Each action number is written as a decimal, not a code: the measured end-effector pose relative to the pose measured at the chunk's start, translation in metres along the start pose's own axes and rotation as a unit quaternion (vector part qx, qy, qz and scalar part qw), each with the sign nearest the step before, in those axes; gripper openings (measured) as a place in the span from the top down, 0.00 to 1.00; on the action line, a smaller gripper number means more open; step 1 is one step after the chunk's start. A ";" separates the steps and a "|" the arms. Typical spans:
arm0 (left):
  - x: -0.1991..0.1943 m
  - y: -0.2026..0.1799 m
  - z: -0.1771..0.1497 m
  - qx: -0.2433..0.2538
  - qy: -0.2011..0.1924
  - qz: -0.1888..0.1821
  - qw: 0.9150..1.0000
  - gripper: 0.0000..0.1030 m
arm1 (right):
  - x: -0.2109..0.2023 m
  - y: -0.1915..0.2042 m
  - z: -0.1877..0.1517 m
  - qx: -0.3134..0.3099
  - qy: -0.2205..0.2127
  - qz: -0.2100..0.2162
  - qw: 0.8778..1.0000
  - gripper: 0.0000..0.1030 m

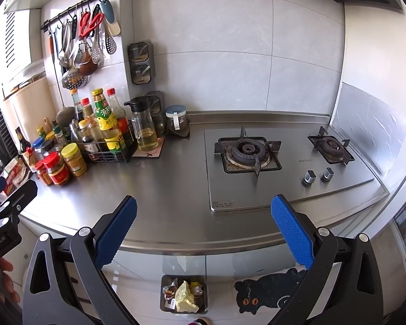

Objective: Collect trash

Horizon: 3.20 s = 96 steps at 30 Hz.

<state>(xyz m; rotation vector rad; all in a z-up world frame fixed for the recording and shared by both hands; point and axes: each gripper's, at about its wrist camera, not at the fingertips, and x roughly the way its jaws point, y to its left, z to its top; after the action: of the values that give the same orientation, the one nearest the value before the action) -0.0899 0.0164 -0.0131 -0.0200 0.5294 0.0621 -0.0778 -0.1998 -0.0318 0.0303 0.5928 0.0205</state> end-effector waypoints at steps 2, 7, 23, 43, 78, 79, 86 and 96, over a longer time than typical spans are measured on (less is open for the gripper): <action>0.000 -0.001 0.000 0.002 0.000 0.002 1.000 0.08 | 0.001 0.000 0.000 -0.001 0.001 0.001 1.000 0.03; 0.000 -0.001 0.000 0.002 -0.001 0.001 1.000 0.08 | 0.000 -0.001 -0.001 -0.001 0.001 0.001 1.000 0.03; -0.002 -0.003 0.001 -0.006 -0.004 0.002 1.000 0.08 | 0.002 -0.003 0.002 0.001 0.000 0.000 1.000 0.03; 0.002 0.001 0.001 -0.020 0.012 -0.003 1.000 0.08 | 0.006 -0.003 0.001 0.004 0.005 -0.001 1.000 0.03; 0.006 0.003 0.000 -0.017 0.028 0.007 0.999 0.08 | 0.004 0.005 0.003 -0.004 0.007 -0.001 1.000 0.03; 0.007 0.002 0.000 -0.017 0.029 0.007 0.999 0.08 | 0.004 0.005 0.003 -0.004 0.007 -0.001 1.000 0.03; 0.007 -0.002 0.000 -0.016 0.031 0.006 0.999 0.08 | 0.003 0.002 0.005 -0.006 0.005 -0.001 1.000 0.03; 0.008 -0.004 -0.001 -0.017 0.037 0.003 0.999 0.08 | 0.006 -0.002 0.007 -0.004 0.009 0.002 1.000 0.03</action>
<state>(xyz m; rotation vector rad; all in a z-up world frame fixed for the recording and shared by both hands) -0.0830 0.0130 -0.0185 -0.0535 0.6027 0.0772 -0.0694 -0.2013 -0.0293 0.0234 0.6117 0.0261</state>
